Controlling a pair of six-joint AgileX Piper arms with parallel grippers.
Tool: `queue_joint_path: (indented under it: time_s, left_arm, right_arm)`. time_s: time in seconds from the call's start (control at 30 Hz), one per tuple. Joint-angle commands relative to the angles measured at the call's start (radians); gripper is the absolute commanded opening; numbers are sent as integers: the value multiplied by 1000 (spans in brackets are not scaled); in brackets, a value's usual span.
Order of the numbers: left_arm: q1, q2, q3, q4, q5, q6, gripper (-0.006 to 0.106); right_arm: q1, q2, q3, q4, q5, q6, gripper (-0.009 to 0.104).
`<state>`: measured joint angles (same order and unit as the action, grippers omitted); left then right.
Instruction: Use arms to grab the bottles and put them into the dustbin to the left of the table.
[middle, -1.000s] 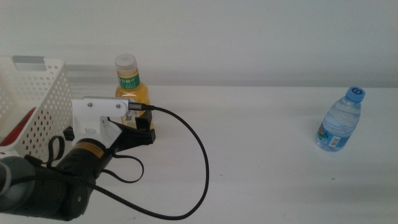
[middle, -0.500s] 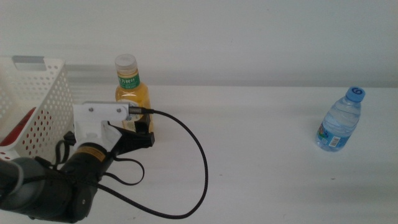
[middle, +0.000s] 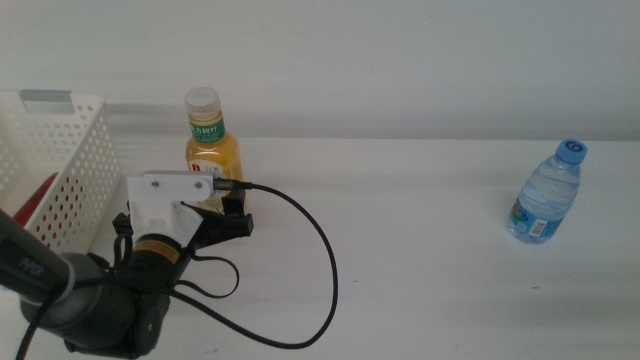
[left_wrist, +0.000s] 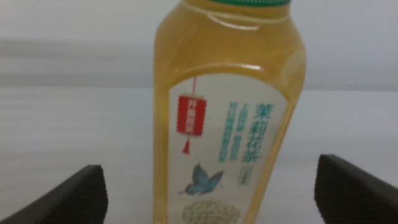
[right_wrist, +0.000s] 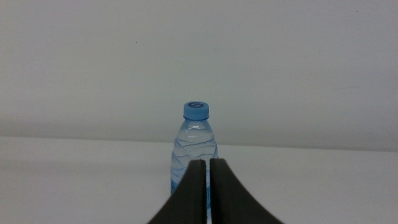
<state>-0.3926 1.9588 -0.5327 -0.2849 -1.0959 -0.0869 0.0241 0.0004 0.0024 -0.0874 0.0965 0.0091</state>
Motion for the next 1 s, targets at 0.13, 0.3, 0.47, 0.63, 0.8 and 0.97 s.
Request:
queue_joint_path:
  time_s: [0.13, 0.3, 0.47, 0.63, 0.8, 0.97]
  left_arm:
    - [-7, 7, -38, 6, -6, 6, 89]
    - [-7, 25, -68, 6, 9, 6, 89]
    - [-7, 55, -104, 22, 24, 8, 89]
    - [-7, 74, -129, 15, 21, 15, 89]
    - [-5, 106, -165, 4, 21, 19, 89]
    - [-5, 136, -195, -8, 16, 26, 89]
  right_arm:
    - [-5, -37, 35, -6, -7, -3, -2]
    - [-5, -37, 35, -6, -7, -3, -2]
    - [-5, -37, 35, -6, -7, -3, -2]
    - [-5, -37, 35, -6, -7, -3, -2]
    - [-5, -37, 35, -6, -7, -3, -2]
    - [-5, -37, 35, -6, -7, -3, -2]
